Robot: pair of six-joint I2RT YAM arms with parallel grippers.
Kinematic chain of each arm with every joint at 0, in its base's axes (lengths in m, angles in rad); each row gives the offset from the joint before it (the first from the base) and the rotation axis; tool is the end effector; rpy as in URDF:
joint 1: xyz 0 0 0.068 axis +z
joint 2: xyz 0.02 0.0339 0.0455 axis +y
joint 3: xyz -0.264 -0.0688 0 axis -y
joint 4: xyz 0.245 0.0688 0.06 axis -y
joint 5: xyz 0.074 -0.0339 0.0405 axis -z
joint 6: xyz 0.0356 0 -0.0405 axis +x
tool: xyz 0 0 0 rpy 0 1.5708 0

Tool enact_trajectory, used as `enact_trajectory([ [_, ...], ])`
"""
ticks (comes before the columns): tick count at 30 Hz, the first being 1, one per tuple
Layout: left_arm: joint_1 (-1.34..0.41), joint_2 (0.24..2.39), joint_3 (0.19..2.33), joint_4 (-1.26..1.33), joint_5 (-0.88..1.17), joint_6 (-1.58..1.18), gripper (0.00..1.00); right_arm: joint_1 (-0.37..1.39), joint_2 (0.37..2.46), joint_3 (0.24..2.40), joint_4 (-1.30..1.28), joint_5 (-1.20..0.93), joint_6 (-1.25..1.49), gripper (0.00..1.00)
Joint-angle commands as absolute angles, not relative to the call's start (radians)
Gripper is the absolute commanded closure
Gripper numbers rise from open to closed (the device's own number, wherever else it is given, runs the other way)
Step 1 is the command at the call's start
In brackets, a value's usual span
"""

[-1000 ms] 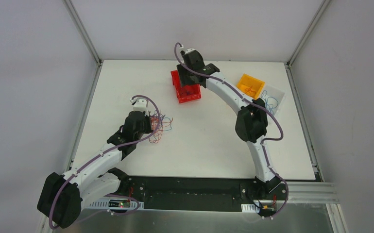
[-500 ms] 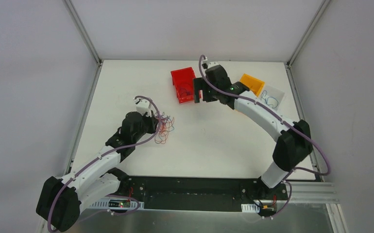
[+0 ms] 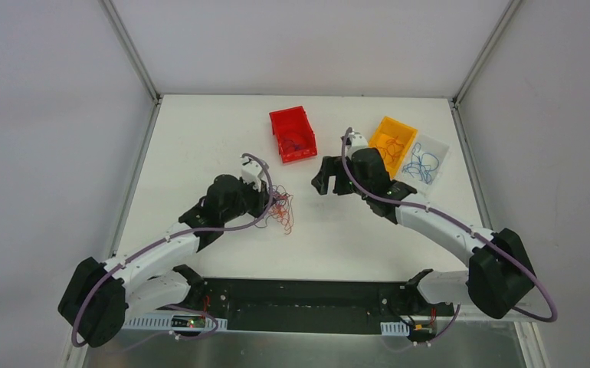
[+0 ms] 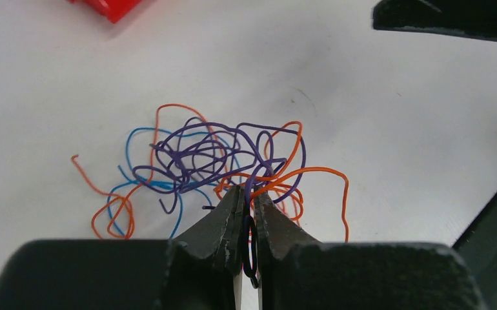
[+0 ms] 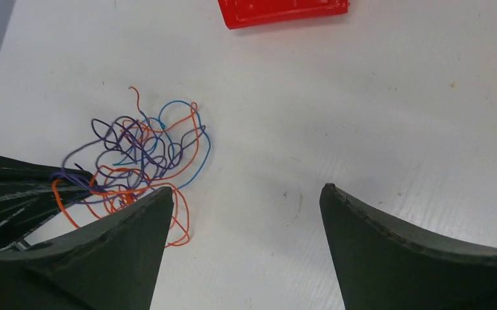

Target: Untangle the cables

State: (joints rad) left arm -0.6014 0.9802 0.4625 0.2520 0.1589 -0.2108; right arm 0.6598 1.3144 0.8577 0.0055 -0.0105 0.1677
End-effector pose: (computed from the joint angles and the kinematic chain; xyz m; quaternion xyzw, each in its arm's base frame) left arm 0.1790 -0.1296 0.2350 0.2010 0.7676 -0.2970 0.5312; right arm 0.2352 0.1830 0.2669 -0.2091 0.8212 0.2176 0.4844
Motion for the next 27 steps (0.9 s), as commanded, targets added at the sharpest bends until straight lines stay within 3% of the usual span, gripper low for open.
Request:
enact_trajectory([
  [1, -0.668, 1.059, 0.597, 0.258, 0.252, -0.156, 0.9, 0.66, 1.262, 0.76, 0.268, -0.029, 0.221, 0.13],
  [7, -0.688, 1.155, 0.649, 0.321, 0.278, -0.115, 0.91, 0.66, 1.258, 0.697, 0.346, 0.045, 0.256, 0.14],
  [13, -0.666, 1.217, 0.488, 0.629, 0.245, -0.147, 0.86, 0.66, 1.296, 0.698, 0.362, 0.03, 0.284, 0.15],
  [18, -0.666, 1.239, 0.539, 0.56, 0.295, -0.145, 0.85, 0.66, 1.318, 0.697, 0.371, 0.035, 0.301, 0.15],
  [24, -0.666, 1.205, 0.541, 0.53, 0.307, -0.134, 0.68, 0.66, 1.366, 0.713, 0.374, 0.03, 0.331, 0.18],
  [27, -0.666, 1.176, 0.523, 0.526, 0.256, -0.127, 0.6, 0.66, 1.41, 0.732, 0.374, -0.023, 0.358, 0.26],
])
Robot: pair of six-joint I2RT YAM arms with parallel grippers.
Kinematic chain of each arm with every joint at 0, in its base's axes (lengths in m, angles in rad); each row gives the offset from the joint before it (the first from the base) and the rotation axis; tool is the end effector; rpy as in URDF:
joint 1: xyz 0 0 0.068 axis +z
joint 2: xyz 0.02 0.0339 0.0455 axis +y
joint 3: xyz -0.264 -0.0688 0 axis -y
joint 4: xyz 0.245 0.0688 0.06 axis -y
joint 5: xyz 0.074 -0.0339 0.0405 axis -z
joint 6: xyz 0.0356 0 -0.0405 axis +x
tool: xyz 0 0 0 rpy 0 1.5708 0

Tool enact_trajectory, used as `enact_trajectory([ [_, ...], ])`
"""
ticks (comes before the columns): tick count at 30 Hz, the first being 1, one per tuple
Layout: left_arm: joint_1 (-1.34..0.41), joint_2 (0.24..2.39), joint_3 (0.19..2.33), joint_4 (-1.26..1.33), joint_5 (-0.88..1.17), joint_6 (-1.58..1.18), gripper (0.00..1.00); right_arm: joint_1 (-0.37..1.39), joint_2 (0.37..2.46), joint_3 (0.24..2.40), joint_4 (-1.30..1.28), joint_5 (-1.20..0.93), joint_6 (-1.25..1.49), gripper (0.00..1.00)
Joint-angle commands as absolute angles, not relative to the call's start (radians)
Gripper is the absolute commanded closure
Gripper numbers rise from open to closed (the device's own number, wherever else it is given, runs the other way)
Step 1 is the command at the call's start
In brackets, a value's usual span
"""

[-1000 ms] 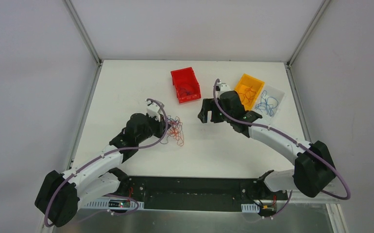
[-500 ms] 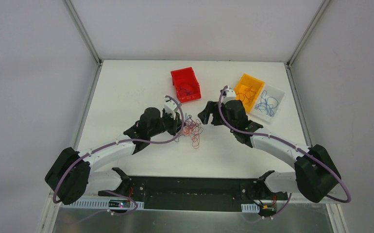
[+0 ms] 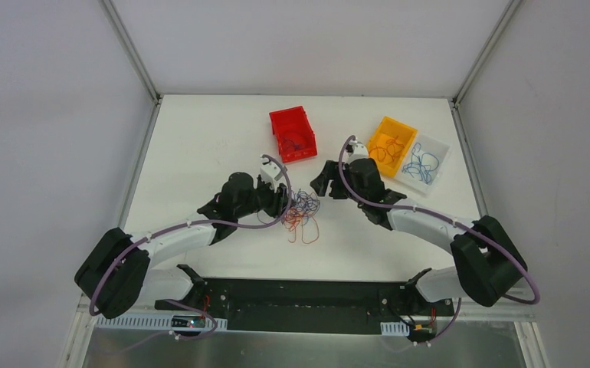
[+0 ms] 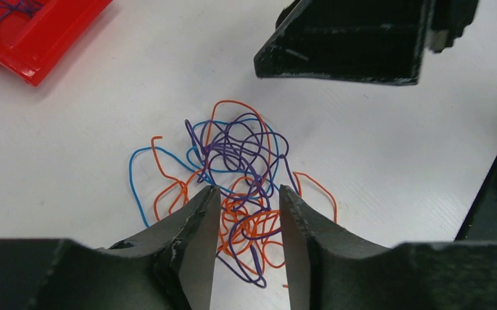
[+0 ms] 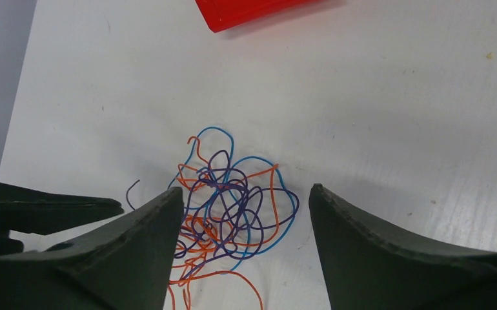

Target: Untangle the cables

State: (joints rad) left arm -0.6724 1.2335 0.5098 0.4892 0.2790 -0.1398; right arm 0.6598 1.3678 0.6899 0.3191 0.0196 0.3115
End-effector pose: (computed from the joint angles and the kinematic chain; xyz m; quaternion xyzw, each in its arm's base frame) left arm 0.1983 -0.1704 0.2202 0.2877 0.7273 -0.3426 0.5205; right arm 0.2358 0.1820 0.2267 -0.1369 0.8104 0.2587 0.5075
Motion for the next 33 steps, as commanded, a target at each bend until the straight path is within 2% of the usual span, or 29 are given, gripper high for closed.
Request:
enact_trajectory([
  [1, -0.666, 1.17, 0.52, 0.524, 0.23, -0.125, 0.57, 0.66, 1.428, 0.738, 0.374, -0.049, 0.364, 0.29],
  [7, -0.662, 1.182, 0.553, 0.43, 0.1, -0.143, 0.52, 0.661, 1.497, 0.804, 0.266, -0.063, 0.367, 0.35],
  [11, -0.652, 1.244, 0.601, 0.39, 0.173, -0.153, 0.51, 0.662, 1.581, 0.881, 0.164, -0.075, 0.371, 0.38],
  [16, -0.652, 1.294, 0.637, 0.367, 0.225, -0.152, 0.5, 0.661, 1.649, 0.954, 0.053, -0.021, 0.372, 0.53],
  [26, -0.652, 1.317, 0.648, 0.359, 0.245, -0.167, 0.45, 0.666, 1.736, 1.037, -0.054, -0.054, 0.379, 0.57],
  [29, -0.652, 1.342, 0.663, 0.361, 0.273, -0.175, 0.44, 0.671, 1.754, 1.056, -0.065, -0.089, 0.382, 0.73],
  [32, -0.652, 1.36, 0.682, 0.341, 0.281, -0.176, 0.44, 0.676, 1.737, 1.051, -0.055, -0.097, 0.38, 0.99],
  [33, -0.652, 1.362, 0.684, 0.337, 0.281, -0.177, 0.44, 0.676, 1.719, 1.04, -0.038, -0.099, 0.38, 1.0],
])
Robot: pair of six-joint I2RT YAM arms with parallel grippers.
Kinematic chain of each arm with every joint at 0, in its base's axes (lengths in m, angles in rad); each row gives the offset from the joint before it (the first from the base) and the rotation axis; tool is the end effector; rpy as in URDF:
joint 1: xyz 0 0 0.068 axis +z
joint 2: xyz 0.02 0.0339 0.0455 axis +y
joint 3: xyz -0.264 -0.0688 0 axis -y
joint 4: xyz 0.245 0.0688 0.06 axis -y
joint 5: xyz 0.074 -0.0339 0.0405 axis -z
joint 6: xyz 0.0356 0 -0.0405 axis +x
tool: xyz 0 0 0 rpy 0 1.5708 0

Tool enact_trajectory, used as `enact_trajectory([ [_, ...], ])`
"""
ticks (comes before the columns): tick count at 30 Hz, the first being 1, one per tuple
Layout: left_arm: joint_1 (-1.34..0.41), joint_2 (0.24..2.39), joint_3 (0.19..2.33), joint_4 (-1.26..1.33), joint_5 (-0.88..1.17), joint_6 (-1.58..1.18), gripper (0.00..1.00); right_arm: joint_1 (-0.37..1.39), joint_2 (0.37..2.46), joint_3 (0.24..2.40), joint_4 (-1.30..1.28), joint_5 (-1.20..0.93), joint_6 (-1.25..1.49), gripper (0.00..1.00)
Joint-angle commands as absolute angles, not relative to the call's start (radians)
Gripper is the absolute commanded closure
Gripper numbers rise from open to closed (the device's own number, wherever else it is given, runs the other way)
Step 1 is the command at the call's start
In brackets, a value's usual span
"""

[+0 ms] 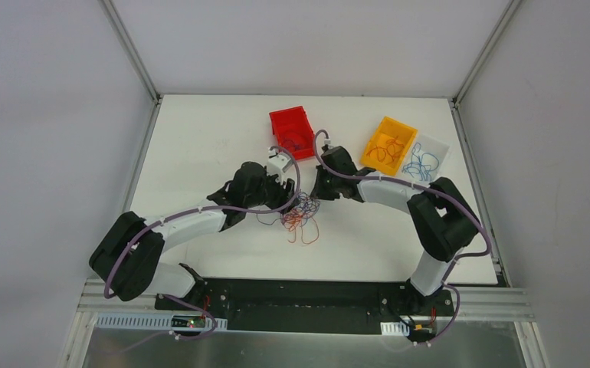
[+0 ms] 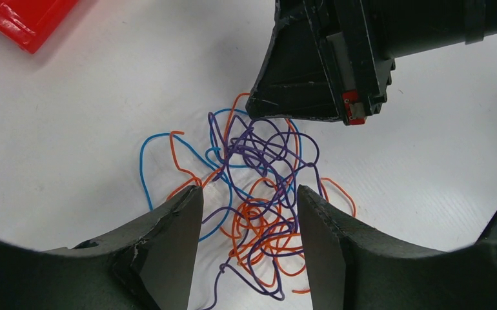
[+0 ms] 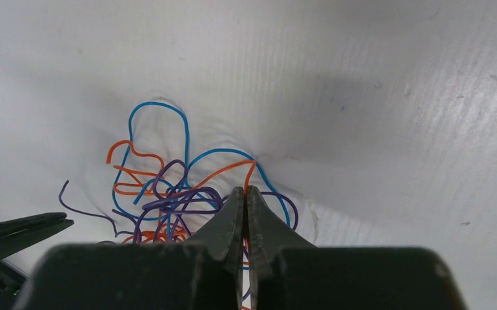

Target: Untangle the cables

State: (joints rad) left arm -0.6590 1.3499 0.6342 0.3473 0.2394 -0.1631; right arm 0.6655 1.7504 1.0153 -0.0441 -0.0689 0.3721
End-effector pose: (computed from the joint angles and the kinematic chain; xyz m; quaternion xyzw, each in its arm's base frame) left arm 0.2223 -0.1828 0.2165 0.2664 0.7771 -0.3147 0.4755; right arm 0.2872 0.2286 0.1765 -0.1479 0.9103 0.2187 0.3189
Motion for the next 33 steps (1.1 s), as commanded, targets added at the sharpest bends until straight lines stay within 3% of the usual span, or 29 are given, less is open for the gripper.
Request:
enact_trajectory([
  [1, -0.652, 1.361, 0.686, 0.336, 0.28, -0.176, 0.43, 0.676, 1.695, 1.023, -0.015, -0.098, 0.377, 1.0],
  [13, -0.652, 1.277, 0.61, 0.403, 0.181, -0.185, 0.43, 0.679, 1.389, 0.888, 0.117, -0.098, 0.294, 1.0],
  [22, -0.652, 1.16, 0.517, 0.514, 0.186, -0.177, 0.4, 0.678, 1.204, 1.044, -0.092, -0.209, 0.24, 1.0],
  [33, -0.652, 1.116, 0.49, 0.531, 0.188, -0.181, 0.4, 0.679, 1.141, 1.196, -0.17, -0.292, 0.254, 1.0],
])
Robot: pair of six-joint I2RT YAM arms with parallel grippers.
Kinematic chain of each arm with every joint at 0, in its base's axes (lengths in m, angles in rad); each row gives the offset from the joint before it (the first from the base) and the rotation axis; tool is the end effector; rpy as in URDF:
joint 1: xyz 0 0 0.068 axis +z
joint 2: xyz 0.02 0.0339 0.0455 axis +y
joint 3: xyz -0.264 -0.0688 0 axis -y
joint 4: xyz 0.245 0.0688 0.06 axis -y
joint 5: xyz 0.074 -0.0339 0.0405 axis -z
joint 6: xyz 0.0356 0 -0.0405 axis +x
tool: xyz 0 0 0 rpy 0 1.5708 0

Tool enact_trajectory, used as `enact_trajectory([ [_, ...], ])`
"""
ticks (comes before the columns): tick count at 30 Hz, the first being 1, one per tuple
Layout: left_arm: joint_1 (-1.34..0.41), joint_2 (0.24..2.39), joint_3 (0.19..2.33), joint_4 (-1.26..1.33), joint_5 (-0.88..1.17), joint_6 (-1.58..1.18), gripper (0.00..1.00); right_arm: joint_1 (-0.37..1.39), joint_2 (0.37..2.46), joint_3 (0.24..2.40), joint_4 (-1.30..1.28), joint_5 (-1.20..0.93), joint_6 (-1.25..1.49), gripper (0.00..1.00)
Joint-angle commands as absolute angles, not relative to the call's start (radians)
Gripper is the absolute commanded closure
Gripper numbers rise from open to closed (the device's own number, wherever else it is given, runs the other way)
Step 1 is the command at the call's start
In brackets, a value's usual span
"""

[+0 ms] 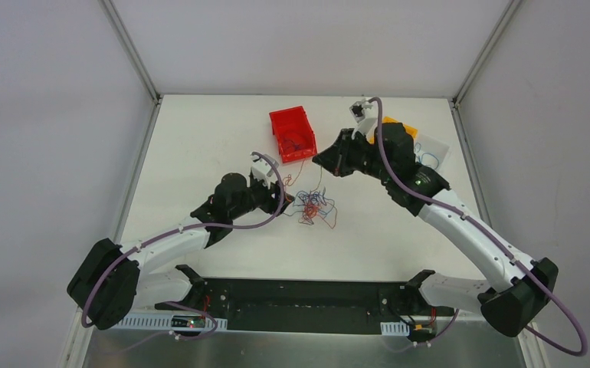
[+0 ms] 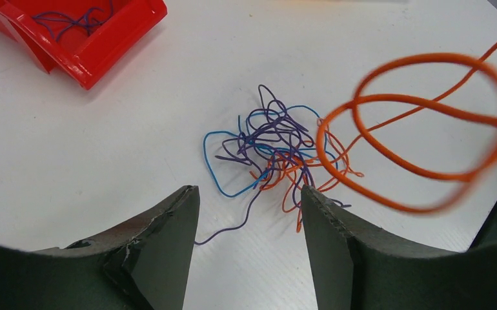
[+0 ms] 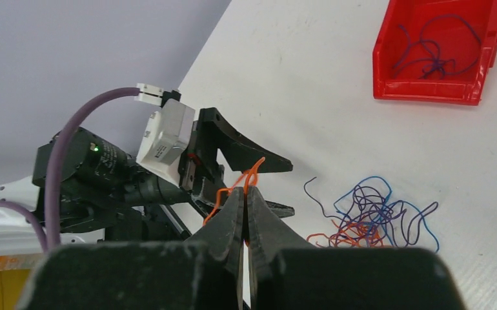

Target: Untangle the cables

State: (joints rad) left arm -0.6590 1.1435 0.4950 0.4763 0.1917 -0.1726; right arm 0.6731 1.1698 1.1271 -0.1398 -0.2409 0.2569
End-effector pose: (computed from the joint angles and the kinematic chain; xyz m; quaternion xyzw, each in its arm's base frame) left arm 0.1931 -0.1581 0.2349 0.2432 0.7245 -0.3258 0.5565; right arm 0.2066 0.1756 0.3863 -0.2329 0.7307 0.3673 0.5262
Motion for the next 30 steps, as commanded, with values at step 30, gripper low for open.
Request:
enact_trajectory([
  [30, -0.651, 1.256, 0.559, 0.572, 0.464, -0.199, 0.32, 0.635, 1.184, 1.441, -0.261, -0.381, 0.341, 1.0],
])
